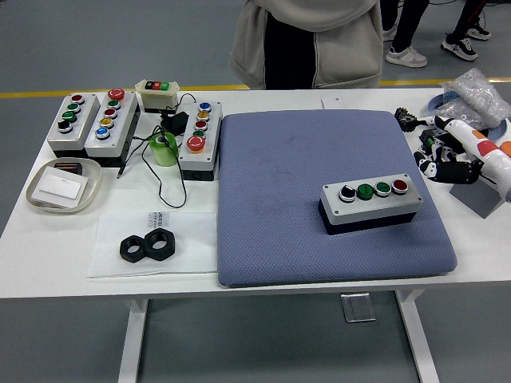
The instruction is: Pick up the button,place it on the desk,press the button,press the button
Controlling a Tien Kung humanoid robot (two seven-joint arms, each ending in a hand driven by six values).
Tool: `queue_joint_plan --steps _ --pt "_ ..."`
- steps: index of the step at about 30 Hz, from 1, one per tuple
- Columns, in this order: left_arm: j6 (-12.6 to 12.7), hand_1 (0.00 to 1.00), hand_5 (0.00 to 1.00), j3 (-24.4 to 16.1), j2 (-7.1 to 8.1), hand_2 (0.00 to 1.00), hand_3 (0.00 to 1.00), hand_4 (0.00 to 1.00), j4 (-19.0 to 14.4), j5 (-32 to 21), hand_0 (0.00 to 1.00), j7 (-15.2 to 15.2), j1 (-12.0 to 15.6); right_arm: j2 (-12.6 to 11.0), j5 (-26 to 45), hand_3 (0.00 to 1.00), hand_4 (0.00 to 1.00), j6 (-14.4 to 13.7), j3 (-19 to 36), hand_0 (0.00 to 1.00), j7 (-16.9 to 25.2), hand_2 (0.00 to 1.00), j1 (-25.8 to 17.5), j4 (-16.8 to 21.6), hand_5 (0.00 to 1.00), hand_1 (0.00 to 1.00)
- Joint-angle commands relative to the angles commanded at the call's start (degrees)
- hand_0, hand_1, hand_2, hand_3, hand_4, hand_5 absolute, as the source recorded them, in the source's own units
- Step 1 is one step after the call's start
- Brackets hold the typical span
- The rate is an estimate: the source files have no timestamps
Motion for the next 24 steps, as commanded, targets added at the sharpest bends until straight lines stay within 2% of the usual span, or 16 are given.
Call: queue_joint_plan --steps 2,3,8,9,14,16,24 --pt "0.01 0.832 0.998 -0.04 -0.01 0.891 0.827 0.645 0.02 0.01 0.708 0.02 -0.06 -0.38 -1.44 0.768 0.547 1.05 -0.04 0.034 -1.2 0.071 -1.12 0.9 0.148 0.002" --pt "0.0 0.832 0.998 -0.01 -0.01 0.891 0.827 0.644 0.02 -0.05 0.705 0.0 -0.07 -0.45 -1.75 0.71 0.541 1.43 -0.21 0.034 -1.51 0.052 -1.4 1.12 0.392 0.002" --pt "-0.02 0.832 0.998 0.04 -0.06 0.891 0.827 0.644 0.02 -0.14 0.705 -0.06 -0.07 -0.35 -3.64 0.71 0.541 2.7 -1.5 0.034 -2.59 0.052 -2.15 1.49 0.392 0.002" --pt "-0.02 0.832 0.998 0.01 -0.06 0.891 0.827 0.643 0.01 -0.07 0.707 -0.04 -0.07 -0.25 -4.34 0.704 0.539 2.87 -1.78 0.033 -2.78 0.053 -2.19 1.42 0.456 0.002" --pt "-0.02 0.832 0.998 0.14 -0.08 0.891 0.827 0.643 0.01 -0.25 0.707 -0.09 -0.09 0.04 -5.64 0.704 0.539 3.6 -2.59 0.033 -3.11 0.053 -2.26 1.15 0.456 0.002" --pt "-0.04 0.832 0.998 0.26 -0.05 0.89 0.827 0.643 0.01 -0.37 0.704 -0.11 -0.15 0.16 -5.98 0.704 0.539 3.64 -2.67 0.034 -3.16 0.055 -2.28 1.08 0.484 0.002" --pt "-0.01 0.832 0.998 0.27 -0.08 0.89 0.827 0.642 0.0 -0.53 0.705 -0.07 -0.37 1.13 -6.23 0.704 0.538 4.07 -4.33 0.034 -3.46 0.055 -0.57 -1.08 0.497 0.002"
